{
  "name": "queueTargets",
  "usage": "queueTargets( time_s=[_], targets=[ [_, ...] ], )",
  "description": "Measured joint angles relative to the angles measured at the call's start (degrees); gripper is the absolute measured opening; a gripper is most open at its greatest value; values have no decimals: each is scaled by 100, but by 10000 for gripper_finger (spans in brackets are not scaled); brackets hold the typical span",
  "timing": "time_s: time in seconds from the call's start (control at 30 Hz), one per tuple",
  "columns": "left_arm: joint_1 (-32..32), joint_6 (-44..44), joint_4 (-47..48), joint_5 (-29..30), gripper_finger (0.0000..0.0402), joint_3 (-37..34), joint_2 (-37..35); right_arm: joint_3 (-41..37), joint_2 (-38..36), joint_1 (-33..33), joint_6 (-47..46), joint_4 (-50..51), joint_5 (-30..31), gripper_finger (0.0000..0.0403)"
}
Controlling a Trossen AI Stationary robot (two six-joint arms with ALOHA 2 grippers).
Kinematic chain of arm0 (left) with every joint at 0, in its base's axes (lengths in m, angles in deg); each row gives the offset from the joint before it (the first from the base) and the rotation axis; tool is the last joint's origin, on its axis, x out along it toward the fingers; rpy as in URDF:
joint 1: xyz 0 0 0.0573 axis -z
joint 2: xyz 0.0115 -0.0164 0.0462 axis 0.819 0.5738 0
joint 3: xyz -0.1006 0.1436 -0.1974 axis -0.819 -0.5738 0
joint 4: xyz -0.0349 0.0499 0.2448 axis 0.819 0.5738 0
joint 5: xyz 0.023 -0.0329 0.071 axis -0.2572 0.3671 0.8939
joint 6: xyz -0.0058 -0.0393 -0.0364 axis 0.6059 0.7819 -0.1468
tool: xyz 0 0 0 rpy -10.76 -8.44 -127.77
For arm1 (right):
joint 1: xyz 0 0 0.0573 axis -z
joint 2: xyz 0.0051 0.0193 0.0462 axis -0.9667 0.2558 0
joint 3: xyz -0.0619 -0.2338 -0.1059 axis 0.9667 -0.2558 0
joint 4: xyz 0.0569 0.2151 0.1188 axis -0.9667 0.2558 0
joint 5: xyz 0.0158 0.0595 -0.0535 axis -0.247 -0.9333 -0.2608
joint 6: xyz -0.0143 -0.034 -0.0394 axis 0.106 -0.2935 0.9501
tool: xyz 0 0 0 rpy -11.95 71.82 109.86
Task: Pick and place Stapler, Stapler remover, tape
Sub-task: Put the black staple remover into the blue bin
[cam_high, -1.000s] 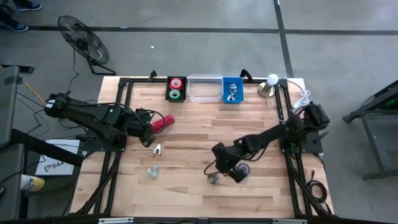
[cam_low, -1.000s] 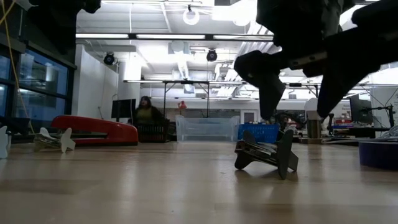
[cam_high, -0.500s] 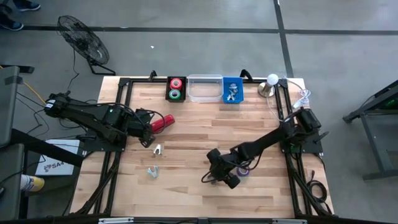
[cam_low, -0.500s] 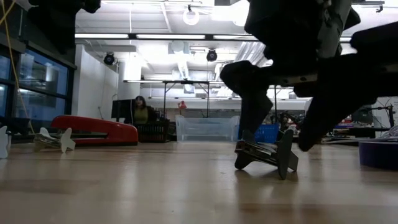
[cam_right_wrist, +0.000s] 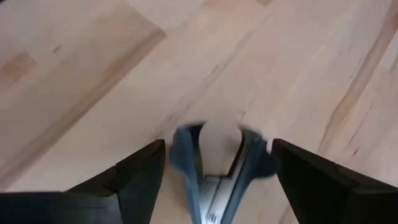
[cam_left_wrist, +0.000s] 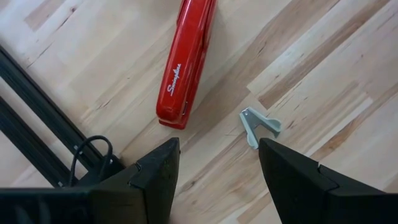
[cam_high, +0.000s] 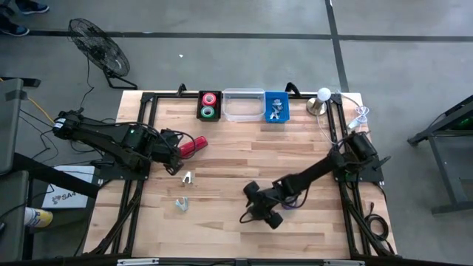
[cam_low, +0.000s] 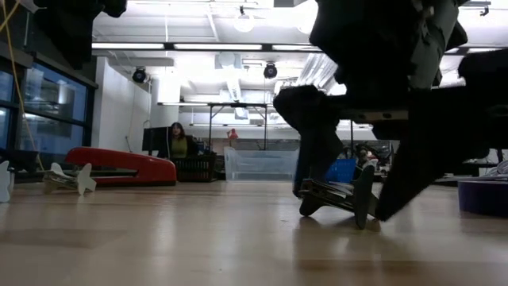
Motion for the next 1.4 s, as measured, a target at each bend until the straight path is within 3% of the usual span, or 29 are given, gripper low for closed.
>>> queueTargets(
  time_s=[0.37, 0.8, 1.1, 1.4],
  targets=[
    [0, -100, -2, -4, 217, 0, 0, 0, 0, -39, -147, 0, 163, 220],
    [0, -100, -5, -6, 217, 0, 0, 0, -63, -39, -491, 102, 285, 98],
    [0, -100, -27, 10, 217, 0, 0, -4, -279, 23, -1285, 387, 757, 94],
    [0, -100, -79, 154, 217, 0, 2, 0, -1214, 690, -2895, 1719, 1578, 94]
  ],
)
